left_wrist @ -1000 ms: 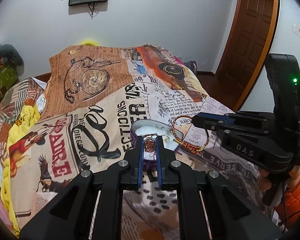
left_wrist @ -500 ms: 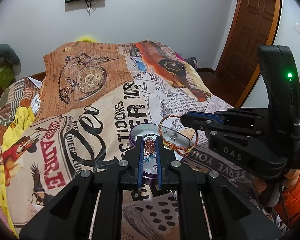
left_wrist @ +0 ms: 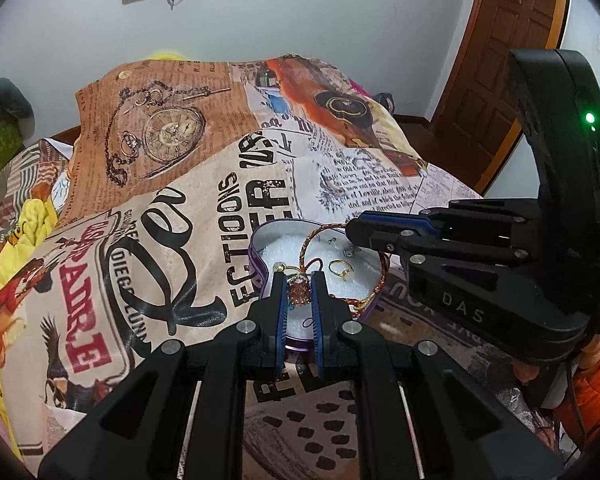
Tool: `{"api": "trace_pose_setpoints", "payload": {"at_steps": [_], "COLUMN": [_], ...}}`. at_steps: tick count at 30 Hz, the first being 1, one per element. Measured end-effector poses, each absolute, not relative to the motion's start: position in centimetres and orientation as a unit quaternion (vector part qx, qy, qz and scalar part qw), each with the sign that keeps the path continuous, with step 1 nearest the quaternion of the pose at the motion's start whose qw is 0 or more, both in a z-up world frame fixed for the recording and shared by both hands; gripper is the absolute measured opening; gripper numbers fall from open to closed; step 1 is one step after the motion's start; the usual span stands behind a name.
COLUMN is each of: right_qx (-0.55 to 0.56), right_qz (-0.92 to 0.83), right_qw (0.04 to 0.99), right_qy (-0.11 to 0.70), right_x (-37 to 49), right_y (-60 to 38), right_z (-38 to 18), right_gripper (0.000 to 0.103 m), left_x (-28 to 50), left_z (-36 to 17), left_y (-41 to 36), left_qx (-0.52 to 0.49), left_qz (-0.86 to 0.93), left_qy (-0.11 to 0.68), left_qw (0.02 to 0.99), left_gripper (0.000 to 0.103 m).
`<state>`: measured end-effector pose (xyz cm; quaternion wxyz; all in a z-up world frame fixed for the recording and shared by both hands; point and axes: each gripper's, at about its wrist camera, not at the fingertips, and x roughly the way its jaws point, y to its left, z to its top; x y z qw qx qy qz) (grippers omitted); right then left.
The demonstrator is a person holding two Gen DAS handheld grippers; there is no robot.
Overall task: Organize jewelry
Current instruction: 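Carry the ring and braided bracelet over the heart tin and lower them inside, then open both tools and lift them away from the tin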
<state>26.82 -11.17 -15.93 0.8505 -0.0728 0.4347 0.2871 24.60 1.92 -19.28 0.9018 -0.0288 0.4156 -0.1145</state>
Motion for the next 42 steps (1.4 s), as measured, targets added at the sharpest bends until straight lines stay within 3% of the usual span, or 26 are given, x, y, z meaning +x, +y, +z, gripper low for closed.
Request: {"api": "trace_pose_setpoints", "payload": {"at_steps": [15, 20, 29, 34, 37, 39, 42], "right_qx": [-0.047, -0.061, -0.063, -0.061, -0.063, -0.065, -0.065], "right_qz": [0.307, 0.304, 0.304, 0.302, 0.298, 0.293, 0.289], "right_qw": [0.830, 0.834, 0.837, 0.839, 0.841, 0.845, 0.849], "right_qy": [0.464, 0.455, 0.450, 0.448, 0.446, 0.443, 0.437], "right_x": [26.4, 25.6, 24.2, 23.1, 22.5, 22.1, 21.5], "right_y": [-11.6, -11.4, -11.8, -12.2, -12.4, -12.5, -12.8], "right_z": [-15.5, -14.6, -13.2, -12.6, -12.3, -12.2, -12.1], "right_gripper": [0.008, 0.010, 0.010, 0.012, 0.019, 0.038, 0.042], "left_x": [24.4, 23.6, 21.8, 20.5, 19.7, 19.2, 18.6], "left_z": [-18.8, -17.9, -16.0, -15.4, -15.3, -15.4, -15.7], "left_y": [2.2, 2.7, 3.4, 3.8, 4.0, 4.1, 4.3], "left_qx": [-0.034, -0.039, -0.033, -0.029, -0.031, -0.031, -0.034], "left_qz": [-0.107, -0.099, -0.087, -0.077, -0.073, -0.071, -0.068], "left_qy": [0.430, 0.422, 0.408, 0.402, 0.403, 0.406, 0.411], "left_qw": [0.896, 0.900, 0.908, 0.912, 0.912, 0.911, 0.908], "left_gripper": [0.011, 0.024, 0.026, 0.038, 0.040, 0.040, 0.040]}}
